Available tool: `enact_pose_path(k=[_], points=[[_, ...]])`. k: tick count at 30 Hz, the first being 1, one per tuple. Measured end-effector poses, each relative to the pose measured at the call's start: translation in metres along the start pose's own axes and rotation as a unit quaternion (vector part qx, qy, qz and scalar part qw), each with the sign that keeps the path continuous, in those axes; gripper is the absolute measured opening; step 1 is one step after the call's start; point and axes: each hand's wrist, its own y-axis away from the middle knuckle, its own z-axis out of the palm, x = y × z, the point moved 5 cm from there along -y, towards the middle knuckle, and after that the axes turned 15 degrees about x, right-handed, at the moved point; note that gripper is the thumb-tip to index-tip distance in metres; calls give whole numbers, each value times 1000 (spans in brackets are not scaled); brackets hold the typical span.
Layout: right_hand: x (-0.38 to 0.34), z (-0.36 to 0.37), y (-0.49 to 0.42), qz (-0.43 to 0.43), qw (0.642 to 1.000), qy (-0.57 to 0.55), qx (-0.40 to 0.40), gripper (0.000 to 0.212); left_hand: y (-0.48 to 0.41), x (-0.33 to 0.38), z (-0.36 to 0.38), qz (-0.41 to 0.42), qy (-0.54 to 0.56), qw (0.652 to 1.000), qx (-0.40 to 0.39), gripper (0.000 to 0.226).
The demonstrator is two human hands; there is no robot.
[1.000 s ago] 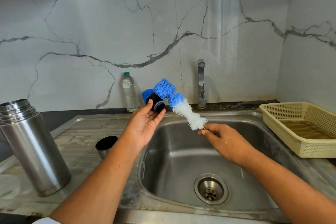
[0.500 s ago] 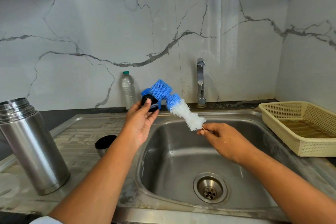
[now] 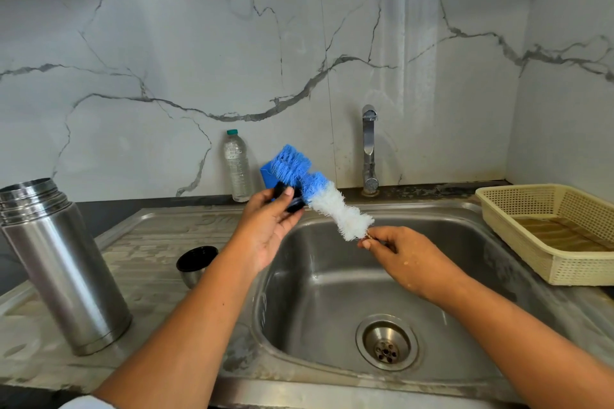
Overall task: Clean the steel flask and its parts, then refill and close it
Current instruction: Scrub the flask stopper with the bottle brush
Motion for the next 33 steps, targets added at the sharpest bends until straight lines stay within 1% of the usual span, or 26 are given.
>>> enact_pose_path(k=[2, 4, 5, 7, 9, 10, 12, 15, 17, 20, 22, 28, 33], points=[[0, -3, -1, 0, 1000, -4, 9, 17, -1, 4, 4, 5, 34, 999, 8, 34], [2, -5, 0, 4, 1000, 1, 2, 17, -8, 12, -1, 12, 91, 995, 45, 40], [3, -4, 0, 7, 1000, 6, -7, 17, -10, 15, -5, 18, 100, 993, 58, 43], [5, 0, 1, 10, 1000, 13, -18, 19, -9, 12, -9, 26, 63, 996, 55, 45], [5, 3, -1, 13, 1000, 8, -8, 19, -1, 6, -1, 17, 15, 1000, 18, 37], [5, 3, -2, 15, 1000, 3, -1, 19, 2, 4, 3, 13, 9, 1000, 8, 33], [6, 0, -3, 17, 1000, -2, 10, 19, 3, 3, 8, 8, 22, 1000, 5, 31], [7, -4, -1, 19, 1000, 6, 3, 18, 1, 1, 5, -11, 28, 1000, 8, 31], [7, -4, 0, 17, 1000, 11, 1, 21, 0, -2, 2, -30, 31, 999, 15, 33], [7, -2, -1, 20, 1000, 5, 7, 21, 3, -1, 4, -69, 70, 995, 9, 32], [8, -3, -2, 18, 1000, 1, 14, 21, 4, 1, 5, -78, 91, 993, 0, 31], [8, -3, -3, 15, 1000, 0, 19, 20, 9, 1, 8, -73, 71, 995, -20, 28], [5, -3, -1, 7, 1000, -4, 10, 20, -2, 6, -2, -32, 89, 995, 22, 29]])
